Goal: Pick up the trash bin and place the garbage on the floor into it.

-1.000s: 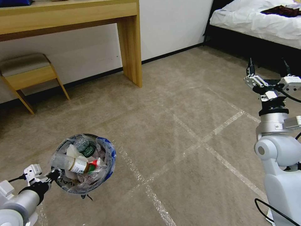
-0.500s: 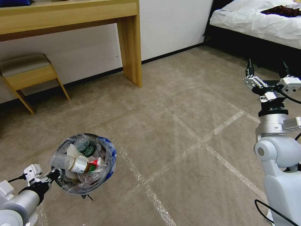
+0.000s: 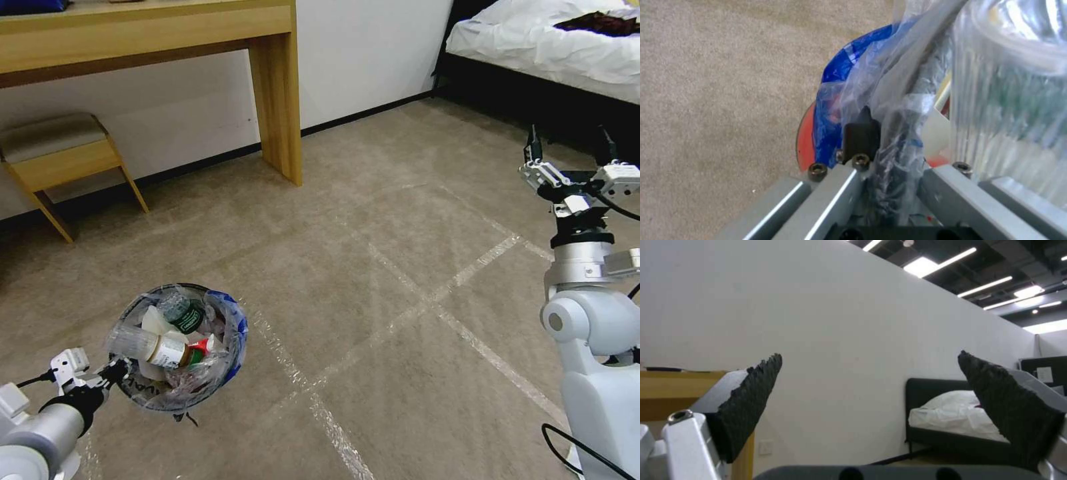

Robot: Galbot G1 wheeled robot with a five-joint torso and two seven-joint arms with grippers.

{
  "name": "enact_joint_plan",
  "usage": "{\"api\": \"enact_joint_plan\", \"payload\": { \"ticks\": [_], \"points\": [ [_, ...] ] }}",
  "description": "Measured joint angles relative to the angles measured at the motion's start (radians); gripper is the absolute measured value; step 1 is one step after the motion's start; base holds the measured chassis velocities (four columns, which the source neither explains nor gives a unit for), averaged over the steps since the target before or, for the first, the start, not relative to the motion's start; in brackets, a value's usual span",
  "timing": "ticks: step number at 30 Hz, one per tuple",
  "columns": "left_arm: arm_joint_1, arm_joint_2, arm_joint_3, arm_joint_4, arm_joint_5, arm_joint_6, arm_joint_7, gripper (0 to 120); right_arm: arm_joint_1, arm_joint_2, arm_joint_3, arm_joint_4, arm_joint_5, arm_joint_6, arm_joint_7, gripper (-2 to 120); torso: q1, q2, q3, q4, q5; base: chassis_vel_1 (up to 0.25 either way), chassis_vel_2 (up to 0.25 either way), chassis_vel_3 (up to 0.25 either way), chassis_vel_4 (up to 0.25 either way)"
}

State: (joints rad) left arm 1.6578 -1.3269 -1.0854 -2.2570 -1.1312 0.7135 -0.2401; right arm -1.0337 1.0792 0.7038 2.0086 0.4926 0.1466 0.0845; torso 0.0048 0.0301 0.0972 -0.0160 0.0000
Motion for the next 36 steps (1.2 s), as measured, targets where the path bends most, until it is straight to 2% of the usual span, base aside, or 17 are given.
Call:
{"api": "enact_joint_plan", "payload": {
  "ticks": [36],
  "points": [
    [-0.006,0.001,0.004,0.016,0.004,-0.001,0.003,0,-0.006,0.004,-0.007,-0.018,-0.009,0.012,-0.001,100,0.000,0.000,0.000,0.0000,0.0000,0.000,0.000,0.000,0.000]
  ]
}}
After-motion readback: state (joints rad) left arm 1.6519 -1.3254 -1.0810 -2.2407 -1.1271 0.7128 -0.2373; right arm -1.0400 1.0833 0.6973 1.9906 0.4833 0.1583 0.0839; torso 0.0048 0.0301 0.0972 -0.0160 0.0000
